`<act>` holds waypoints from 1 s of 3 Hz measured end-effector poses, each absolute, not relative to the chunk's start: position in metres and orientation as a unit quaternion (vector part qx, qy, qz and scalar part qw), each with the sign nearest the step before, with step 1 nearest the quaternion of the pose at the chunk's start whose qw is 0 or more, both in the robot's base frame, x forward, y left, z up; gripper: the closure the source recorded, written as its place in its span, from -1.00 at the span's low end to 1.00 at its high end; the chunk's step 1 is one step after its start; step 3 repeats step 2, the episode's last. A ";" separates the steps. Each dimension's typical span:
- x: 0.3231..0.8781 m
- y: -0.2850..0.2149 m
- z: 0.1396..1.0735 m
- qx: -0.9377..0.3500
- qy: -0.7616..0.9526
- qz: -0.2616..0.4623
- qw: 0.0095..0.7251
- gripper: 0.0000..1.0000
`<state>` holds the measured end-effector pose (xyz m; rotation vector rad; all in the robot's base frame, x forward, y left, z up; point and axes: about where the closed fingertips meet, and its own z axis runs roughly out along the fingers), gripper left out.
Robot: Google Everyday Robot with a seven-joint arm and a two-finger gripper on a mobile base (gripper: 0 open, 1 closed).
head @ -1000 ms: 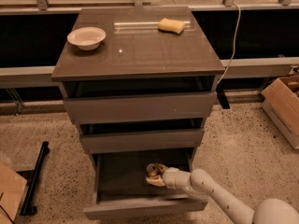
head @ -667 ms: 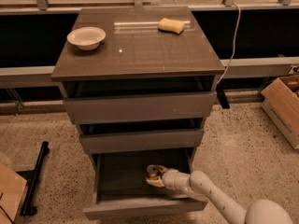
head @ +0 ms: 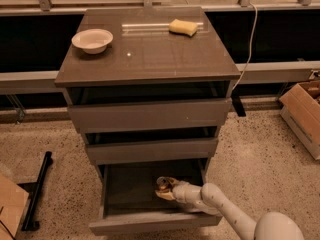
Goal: Place orange can into bottom drawer
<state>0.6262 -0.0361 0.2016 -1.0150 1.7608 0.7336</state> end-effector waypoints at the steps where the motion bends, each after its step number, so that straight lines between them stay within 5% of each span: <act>1: 0.626 -0.034 0.201 -0.415 0.718 0.301 0.471 -0.92; 3: 0.625 -0.033 0.201 -0.415 0.718 0.302 0.470 -1.00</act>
Offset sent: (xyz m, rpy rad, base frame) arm -0.0004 0.0018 -0.0003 0.0013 0.0008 0.0020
